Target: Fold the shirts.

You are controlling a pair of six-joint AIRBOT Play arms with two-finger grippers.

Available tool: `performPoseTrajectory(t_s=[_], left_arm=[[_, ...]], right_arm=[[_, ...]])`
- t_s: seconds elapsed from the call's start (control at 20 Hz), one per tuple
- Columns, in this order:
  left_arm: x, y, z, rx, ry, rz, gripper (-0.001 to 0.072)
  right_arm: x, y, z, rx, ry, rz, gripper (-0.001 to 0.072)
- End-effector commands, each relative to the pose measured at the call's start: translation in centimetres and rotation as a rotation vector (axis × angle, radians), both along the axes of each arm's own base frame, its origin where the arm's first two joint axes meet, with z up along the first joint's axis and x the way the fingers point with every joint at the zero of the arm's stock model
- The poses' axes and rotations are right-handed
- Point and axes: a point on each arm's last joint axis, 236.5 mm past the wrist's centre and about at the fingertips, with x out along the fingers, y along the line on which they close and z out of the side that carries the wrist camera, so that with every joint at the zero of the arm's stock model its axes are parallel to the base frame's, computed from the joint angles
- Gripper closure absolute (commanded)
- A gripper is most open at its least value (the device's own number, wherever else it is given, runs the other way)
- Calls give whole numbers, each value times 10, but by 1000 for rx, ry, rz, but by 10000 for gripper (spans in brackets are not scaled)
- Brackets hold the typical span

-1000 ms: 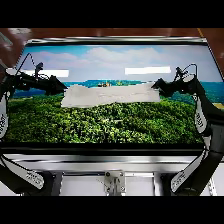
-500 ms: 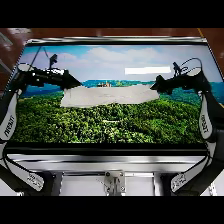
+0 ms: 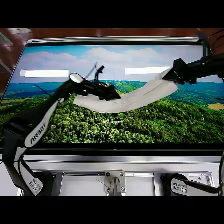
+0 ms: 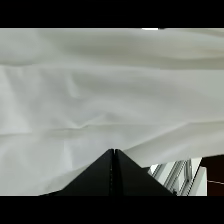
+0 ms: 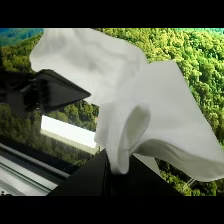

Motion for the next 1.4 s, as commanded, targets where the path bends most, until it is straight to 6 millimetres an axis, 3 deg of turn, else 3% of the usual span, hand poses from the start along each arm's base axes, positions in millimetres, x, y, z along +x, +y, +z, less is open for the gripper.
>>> performPoseTrajectory(t_s=[0.0, 0.1, 0.25, 0.35, 0.45, 0.55, 0.7, 0.8, 0.9, 1.0, 1.1, 1.2, 1.35], left_arm=[[-39, -67, -13, -5, 38, 0, 671], [-61, -99, -15, -42, 72, 1, 671], [-48, -119, -16, -130, 155, 123, 671], [-29, -112, -9, -208, 184, 160, 671], [-9, -87, 6, -245, 132, 140, 673], [17, -44, 24, -226, 43, 131, 674], [60, 52, 57, -70, -130, 176, 674], [79, 124, 95, 5, -234, 234, 674], [88, 188, 140, 27, -320, 312, 673], [85, 250, 185, 32, -387, 392, 672], [71, 299, 216, 48, -428, 447, 672], [52, 333, 235, 69, -447, 471, 672], [22, 355, 249, 98, -461, 447, 671]], right_arm=[[-40, -10, 36, -83, -41, -43, 649], [-50, -11, 48, -93, -62, -63, 649], [-58, -10, 57, -83, -68, -87, 648], [-59, -9, 57, -69, -53, -99, 649], [-56, -9, 54, -67, -45, -107, 649], [-48, -10, 46, -69, -28, -115, 649], [-26, -2, 11, -148, 19, -87, 649], [-1, 32, -5, -118, -3, -43, 649], [26, 84, -16, -44, -53, 0, 648], [44, 137, -34, 17, -71, 32, 649], [54, 181, -73, 45, -19, 35, 648], [56, 221, -115, 90, 64, 38, 641], [60, 271, -163, 190, 144, 10, 640]])
